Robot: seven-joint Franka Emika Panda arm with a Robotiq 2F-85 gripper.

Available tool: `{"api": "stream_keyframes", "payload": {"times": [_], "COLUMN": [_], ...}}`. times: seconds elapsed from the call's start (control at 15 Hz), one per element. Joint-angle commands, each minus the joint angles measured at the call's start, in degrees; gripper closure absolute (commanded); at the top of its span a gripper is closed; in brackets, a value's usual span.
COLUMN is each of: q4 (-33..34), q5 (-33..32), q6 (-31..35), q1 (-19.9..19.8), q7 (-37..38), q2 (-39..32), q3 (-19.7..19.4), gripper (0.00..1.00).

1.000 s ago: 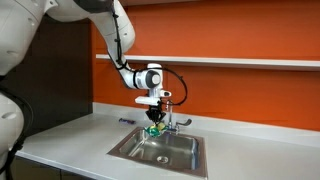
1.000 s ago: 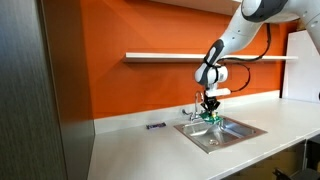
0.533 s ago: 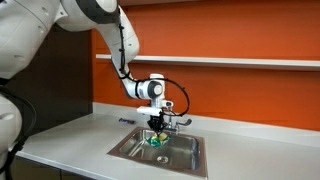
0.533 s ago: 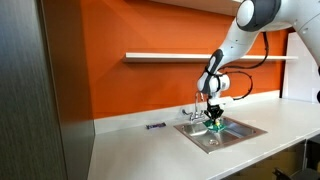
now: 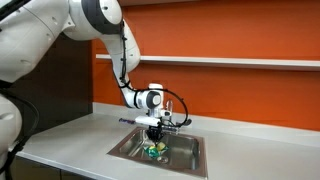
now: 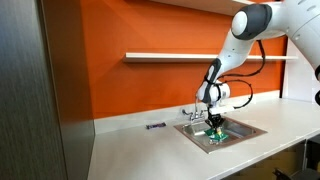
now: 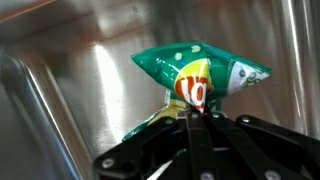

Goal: Put the green packet in the sink

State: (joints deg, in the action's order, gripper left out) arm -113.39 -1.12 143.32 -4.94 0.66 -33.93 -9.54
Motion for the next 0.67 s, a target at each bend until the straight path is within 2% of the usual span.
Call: {"api": "stream_keyframes", "payload": {"times": [0.0,0.53,0.6], "q4": [-0.55,-1.21,-1.3], "q5": [0.3,0.07,-0.04], "q6": [2.21,4.07,4.09], "q1": [-1.18,-0.97,-0.85], "q7": [0.57,0.71,0.85], "q2": [-1.14,-3.13,-3.06], "q3": [1.21,0.95,0.81], "gripper": [1.0,0.98,0.72]}}
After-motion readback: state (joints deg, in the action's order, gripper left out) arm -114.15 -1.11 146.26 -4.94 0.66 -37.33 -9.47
